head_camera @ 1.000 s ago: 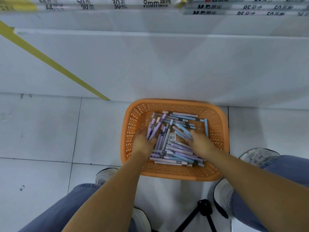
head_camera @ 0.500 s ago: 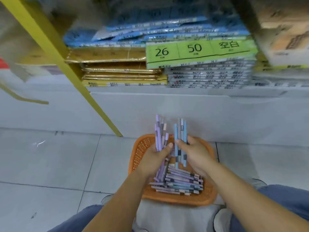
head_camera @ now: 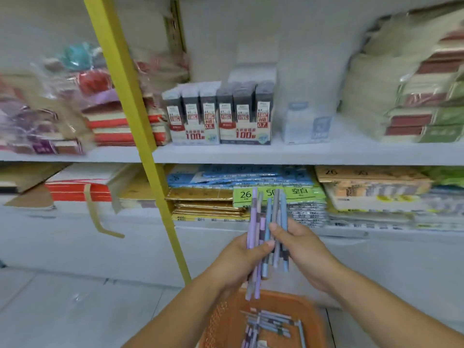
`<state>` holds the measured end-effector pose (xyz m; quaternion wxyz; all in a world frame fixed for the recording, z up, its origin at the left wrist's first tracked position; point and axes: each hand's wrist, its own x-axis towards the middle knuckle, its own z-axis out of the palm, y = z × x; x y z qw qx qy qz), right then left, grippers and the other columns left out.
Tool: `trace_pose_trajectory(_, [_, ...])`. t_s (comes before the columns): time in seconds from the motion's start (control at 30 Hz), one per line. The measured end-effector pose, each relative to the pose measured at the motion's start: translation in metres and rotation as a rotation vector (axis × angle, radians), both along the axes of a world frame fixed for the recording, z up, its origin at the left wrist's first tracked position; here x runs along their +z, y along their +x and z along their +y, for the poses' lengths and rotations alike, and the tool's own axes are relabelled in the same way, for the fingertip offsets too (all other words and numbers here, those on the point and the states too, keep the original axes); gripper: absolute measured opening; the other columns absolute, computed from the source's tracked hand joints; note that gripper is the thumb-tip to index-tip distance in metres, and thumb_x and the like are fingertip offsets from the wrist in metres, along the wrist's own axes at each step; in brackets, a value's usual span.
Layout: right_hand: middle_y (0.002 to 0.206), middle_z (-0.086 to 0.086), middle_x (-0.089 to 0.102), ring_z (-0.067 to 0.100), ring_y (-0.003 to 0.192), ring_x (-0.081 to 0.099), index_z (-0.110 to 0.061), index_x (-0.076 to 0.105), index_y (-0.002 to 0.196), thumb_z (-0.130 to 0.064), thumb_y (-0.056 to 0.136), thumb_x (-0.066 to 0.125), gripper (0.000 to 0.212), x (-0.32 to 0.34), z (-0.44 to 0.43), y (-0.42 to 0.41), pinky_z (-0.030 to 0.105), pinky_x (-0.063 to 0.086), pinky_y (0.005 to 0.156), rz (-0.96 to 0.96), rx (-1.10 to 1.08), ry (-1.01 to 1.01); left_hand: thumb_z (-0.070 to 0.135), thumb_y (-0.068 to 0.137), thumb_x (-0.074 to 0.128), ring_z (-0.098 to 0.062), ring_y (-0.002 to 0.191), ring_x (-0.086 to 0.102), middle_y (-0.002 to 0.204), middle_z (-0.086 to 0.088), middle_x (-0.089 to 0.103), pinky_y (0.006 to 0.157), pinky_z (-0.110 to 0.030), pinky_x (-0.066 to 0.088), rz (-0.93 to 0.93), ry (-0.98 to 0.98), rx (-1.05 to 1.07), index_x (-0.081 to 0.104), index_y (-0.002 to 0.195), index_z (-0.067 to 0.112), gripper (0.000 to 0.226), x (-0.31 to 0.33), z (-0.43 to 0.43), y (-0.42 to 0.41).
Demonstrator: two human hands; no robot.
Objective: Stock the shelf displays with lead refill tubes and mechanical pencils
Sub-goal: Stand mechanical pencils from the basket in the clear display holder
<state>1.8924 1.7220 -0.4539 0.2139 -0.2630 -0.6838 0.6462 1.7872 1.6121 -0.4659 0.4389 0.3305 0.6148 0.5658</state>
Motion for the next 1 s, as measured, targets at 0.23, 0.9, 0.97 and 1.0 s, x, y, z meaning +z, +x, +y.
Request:
trace_pose_trajectory(0.23, [0.106, 0.011, 0.07, 0.033, 0.091, 0.07, -0.022, 0.06, 0.115, -0.037, 0.098, 0.049, 0.026, 0.077, 0.023, 0.009, 0.043, 0.06, 0.064, -0.038, 0.196, 0.023, 0.022, 0.095, 0.068, -0.021, 0.103, 0.071, 0.103, -0.004, 0.078, 0.095, -0.037, 0.055, 0.064, 0.046, -0.009, 0.073, 0.109, 0.019, 0.016, 0.072, 0.018, -0.005])
trace_pose_trajectory(0.9, [0.065, -0.014, 0.059, 0.008, 0.047, 0.048, -0.026, 0.071, 0.085, -0.009, 0.082, 0.074, 0.018, 0.095, 0.049, 0.025, 0.018, 0.038, 0.044, 0.104, -0.029, 0.407, 0.034, 0.098, 0.058, -0.005, 0.058, 0.052, 0.067, 0.007, 0.062, 0.053, -0.023, 0.035, 0.165, 0.247, 0.284, 0.079, 0.1, 0.025, 0.023, 0.102, 0.032, -0.028])
trace_pose_trajectory(0.97, [0.058, -0.01, 0.061, 0.01, 0.046, 0.05, -0.019, 0.068, 0.08, -0.006, 0.079, 0.077, 0.015, 0.104, 0.049, 0.026, 0.019, 0.043, 0.046, 0.136, -0.056, 0.362, 0.031, 0.098, 0.059, 0.001, 0.055, 0.054, 0.066, 0.014, 0.066, 0.049, -0.014, 0.041, 0.177, 0.255, 0.302, 0.076, 0.1, 0.017, 0.022, 0.1, 0.039, -0.023])
trace_pose_trajectory(1.0, [0.062, -0.006, 0.065, 0.012, 0.048, 0.054, -0.016, 0.068, 0.078, -0.005, 0.078, 0.077, 0.015, 0.109, 0.05, 0.027, 0.019, 0.047, 0.05, 0.17, -0.075, 0.336, 0.029, 0.098, 0.059, 0.002, 0.054, 0.055, 0.067, 0.014, 0.067, 0.049, -0.011, 0.042, 0.167, 0.264, 0.319, 0.075, 0.1, 0.014, 0.022, 0.1, 0.043, -0.021])
